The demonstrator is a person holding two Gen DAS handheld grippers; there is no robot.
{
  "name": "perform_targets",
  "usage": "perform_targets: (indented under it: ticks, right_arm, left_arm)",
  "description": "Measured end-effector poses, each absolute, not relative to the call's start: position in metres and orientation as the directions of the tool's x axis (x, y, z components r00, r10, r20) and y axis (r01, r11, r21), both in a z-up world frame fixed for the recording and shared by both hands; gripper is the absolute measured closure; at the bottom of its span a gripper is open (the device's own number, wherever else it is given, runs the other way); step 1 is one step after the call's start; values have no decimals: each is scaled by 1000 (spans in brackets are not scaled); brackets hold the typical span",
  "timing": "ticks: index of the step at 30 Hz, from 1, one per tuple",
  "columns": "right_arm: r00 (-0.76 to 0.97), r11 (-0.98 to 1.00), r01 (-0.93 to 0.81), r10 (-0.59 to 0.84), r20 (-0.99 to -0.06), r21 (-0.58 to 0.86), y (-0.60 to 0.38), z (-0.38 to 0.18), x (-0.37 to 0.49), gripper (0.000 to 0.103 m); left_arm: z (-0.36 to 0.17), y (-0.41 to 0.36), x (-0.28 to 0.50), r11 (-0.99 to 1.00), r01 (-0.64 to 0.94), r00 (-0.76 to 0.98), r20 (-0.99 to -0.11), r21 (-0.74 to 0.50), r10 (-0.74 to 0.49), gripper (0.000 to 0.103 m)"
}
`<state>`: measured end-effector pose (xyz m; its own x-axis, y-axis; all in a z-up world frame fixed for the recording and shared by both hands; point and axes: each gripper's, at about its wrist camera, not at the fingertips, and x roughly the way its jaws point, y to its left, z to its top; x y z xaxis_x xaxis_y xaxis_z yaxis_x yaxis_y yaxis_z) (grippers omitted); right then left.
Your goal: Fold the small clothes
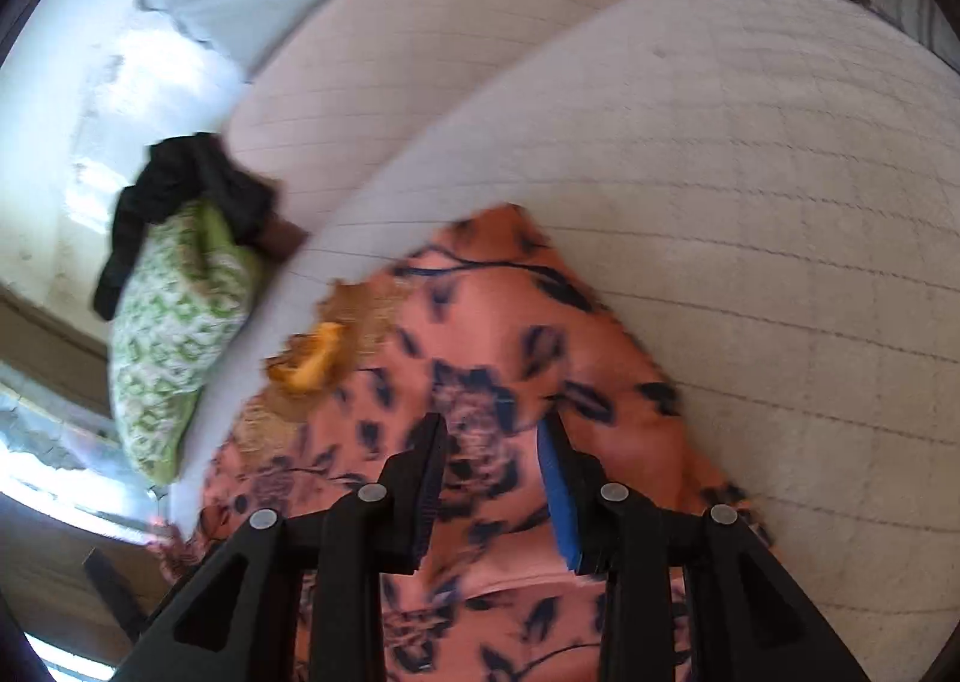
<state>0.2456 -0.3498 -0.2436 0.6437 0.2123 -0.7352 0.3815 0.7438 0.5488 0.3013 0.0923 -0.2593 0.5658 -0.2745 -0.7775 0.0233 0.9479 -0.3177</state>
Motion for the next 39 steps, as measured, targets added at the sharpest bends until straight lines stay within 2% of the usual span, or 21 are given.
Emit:
perform_targets:
  ticks: [5, 7, 9, 10, 12, 14, 15, 16, 20, 25, 28, 30, 34, 37, 38, 39]
  right_arm:
    - [627, 742, 372, 241, -741, 557, -334, -249, 245, 68]
    - [617, 732, 359, 280, -735, 580, -326, -254, 245, 68]
    - [601, 756, 327, 296, -742, 567, -313, -259, 250, 68]
    - [587, 773, 314, 298, -753, 551, -307, -261, 253, 66]
    - [543, 810, 295, 295, -786, 507, -297, -267, 256, 64]
    - [543, 832, 283, 271, -795, 477, -291, -266, 256, 63]
    - [543, 832, 278, 275, -793, 479, -291, -264, 255, 56]
    - [547, 826, 272, 289, -786, 494, -291, -264, 255, 47]
    - [549, 808, 267, 321, -772, 526, -294, -265, 254, 44]
    - [554, 816, 261, 310, -772, 515, -289, -266, 256, 40]
    - [552, 830, 249, 303, -777, 500, -285, -268, 259, 38]
    - [552, 831, 246, 302, -777, 498, -285, -267, 261, 37]
    - [558, 836, 239, 298, -775, 494, -284, -268, 262, 36]
    - [558, 847, 229, 290, -778, 479, -281, -268, 263, 35]
    - [558, 851, 225, 286, -779, 474, -280, -267, 263, 35]
    - [557, 855, 222, 283, -781, 468, -279, -267, 263, 35]
  left_arm:
    - [-241, 102, 298, 951, 22, 631, -733, -308, -252, 98]
    - [-246, 106, 305, 954, 3, 615, -752, -299, -238, 96]
    - [-263, 108, 315, 963, -51, 542, -817, -266, -197, 95]
    - [-271, 109, 319, 967, -89, 503, -848, -241, -165, 89]
    - [-267, 116, 319, 951, -108, 499, -843, -288, -199, 84]
    - [-248, 134, 312, 928, -140, 556, -803, -345, -215, 64]
    - [-238, 147, 306, 918, -164, 597, -777, -362, -200, 41]
    - [-224, 169, 295, 901, -224, 654, -743, -373, -145, 24]
    - [-204, 250, 264, 790, -444, 718, -695, -422, 32, 13]
    - [-214, 342, 292, 605, -646, 584, -812, -466, -2, 12]
    - [-203, 378, 328, 589, -718, 492, -869, -370, 54, 12]
    - [-202, 390, 356, 602, -726, 447, -893, -334, 43, 12]
    - [-237, 406, 395, 550, -764, 353, -932, -336, -79, 12]
    - [-264, 412, 404, 483, -815, 342, -939, -321, -48, 14]
    - [-266, 412, 405, 488, -813, 348, -937, -317, -30, 19]
    - [-268, 410, 406, 504, -805, 355, -935, -313, -13, 47]
